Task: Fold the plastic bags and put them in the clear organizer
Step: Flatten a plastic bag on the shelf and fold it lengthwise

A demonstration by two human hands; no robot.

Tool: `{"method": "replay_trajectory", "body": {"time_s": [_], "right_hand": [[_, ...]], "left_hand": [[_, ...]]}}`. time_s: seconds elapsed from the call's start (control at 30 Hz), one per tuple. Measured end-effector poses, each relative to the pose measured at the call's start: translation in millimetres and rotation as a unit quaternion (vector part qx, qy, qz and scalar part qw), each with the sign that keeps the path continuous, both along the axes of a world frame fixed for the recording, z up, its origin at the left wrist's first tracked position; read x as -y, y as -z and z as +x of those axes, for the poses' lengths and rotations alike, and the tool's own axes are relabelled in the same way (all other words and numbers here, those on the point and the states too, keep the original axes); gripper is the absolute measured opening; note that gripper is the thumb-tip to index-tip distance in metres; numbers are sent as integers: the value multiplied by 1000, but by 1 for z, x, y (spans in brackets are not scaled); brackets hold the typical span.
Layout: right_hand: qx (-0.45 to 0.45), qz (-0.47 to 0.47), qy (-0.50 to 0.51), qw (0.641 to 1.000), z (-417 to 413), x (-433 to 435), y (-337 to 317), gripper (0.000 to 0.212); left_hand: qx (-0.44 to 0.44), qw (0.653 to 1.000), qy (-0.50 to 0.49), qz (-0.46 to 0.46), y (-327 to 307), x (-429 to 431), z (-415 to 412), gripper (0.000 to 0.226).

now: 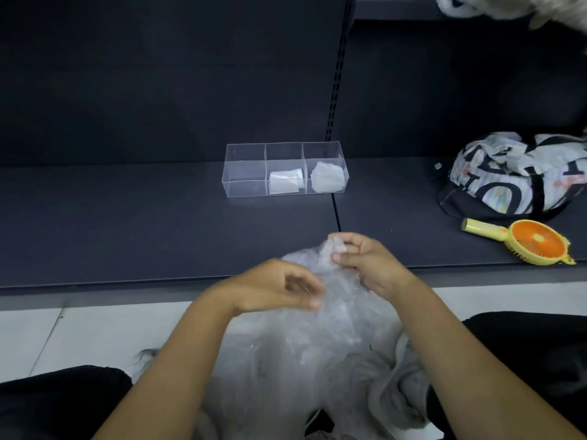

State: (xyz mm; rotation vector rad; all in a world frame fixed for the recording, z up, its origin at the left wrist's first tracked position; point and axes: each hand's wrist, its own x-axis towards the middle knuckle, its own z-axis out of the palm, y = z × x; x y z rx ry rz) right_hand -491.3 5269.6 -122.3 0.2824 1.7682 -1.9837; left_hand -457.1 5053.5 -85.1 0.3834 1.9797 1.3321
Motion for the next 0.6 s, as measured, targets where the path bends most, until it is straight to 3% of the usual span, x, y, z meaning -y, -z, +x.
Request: {"method": "replay_trajectory", "body": {"time_s": [0.1, 0.13, 0.2, 0.23, 0.33, 0.37, 0.43, 0.5, 0.6], "right_hand": [[-67, -33, -50, 996, -3, -5, -16, 38], [-87, -39, -69, 993, -3, -5, -19, 36], [-111, -58, -100, 987, -3, -4, -23, 33], [-110, -75, -105, 986, -2, -3, -25, 31], [-100, -95, -42, 990, -2, -1, -25, 22], [-106, -64, -2, 992, -2, -1, -24, 16], [-138, 43, 69, 987, -2, -2, -21, 2], [-182, 139, 116, 966, -1, 0, -17, 13], [-214, 209, 141, 944, 3, 9, -19, 20]], "left_hand": [[-88, 958, -270, 27, 4, 10, -13, 20], [-124, 944, -307, 8, 6, 11, -17, 31], [-147, 949, -277, -39, 11, 13, -18, 66], [-140, 957, -248, -51, 14, 15, -17, 70], [-101, 968, -229, -6, 22, 20, -15, 27], [-96, 965, -243, 10, 24, 21, -14, 18], [-100, 956, -276, 15, 27, 21, -13, 30], [-89, 951, -297, 21, 25, 21, -12, 31], [-85, 960, -266, -21, 23, 24, -11, 33]]}}
